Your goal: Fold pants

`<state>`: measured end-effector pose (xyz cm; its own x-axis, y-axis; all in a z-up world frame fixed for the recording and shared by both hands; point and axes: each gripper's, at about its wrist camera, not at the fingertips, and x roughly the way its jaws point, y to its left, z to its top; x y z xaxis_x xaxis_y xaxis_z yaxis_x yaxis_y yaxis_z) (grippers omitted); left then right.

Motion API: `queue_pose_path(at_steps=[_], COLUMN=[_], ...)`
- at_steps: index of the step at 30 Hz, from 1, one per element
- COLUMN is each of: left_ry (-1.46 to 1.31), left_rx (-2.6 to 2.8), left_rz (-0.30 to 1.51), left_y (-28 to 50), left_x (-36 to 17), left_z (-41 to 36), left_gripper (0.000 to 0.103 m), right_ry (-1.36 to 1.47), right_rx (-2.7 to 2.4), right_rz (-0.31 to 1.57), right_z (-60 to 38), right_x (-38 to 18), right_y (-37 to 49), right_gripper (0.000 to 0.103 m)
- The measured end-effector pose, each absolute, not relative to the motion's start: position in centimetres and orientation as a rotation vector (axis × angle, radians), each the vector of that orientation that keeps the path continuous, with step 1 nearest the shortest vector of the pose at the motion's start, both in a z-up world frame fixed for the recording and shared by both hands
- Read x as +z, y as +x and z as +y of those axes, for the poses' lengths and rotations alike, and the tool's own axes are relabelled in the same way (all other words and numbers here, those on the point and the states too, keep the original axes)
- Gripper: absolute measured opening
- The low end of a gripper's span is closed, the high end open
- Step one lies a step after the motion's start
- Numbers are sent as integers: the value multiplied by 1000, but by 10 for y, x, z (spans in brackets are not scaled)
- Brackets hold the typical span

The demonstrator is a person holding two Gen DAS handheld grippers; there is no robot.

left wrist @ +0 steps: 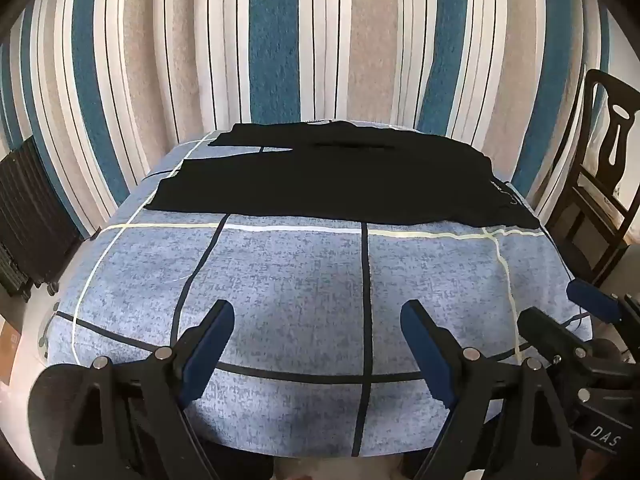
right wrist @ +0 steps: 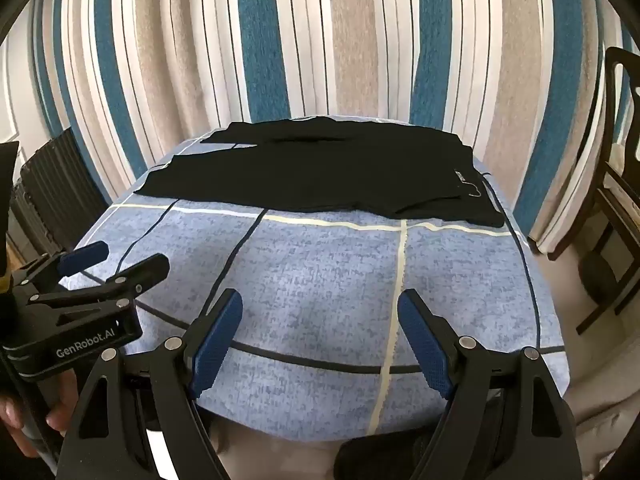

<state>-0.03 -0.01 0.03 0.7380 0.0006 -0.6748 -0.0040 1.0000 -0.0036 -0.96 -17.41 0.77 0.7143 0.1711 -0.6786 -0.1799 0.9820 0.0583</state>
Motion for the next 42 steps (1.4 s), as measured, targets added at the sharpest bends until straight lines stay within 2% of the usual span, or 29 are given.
queue_pose_path(at_steps=[16, 42], left_ry=[-28, -32], left_rx=[-14, -33], left_rz=[731, 765], left_y=[-11, 13], left_x=[21, 9], left_z=[-11, -11], left_gripper=[87, 87], right_ry=[-25, -52], right_rx=[184, 160], right_rz=[734, 762], right_z=[-176, -173], right_x=[21, 16], right_y=[-22, 8], right_gripper=[80, 80])
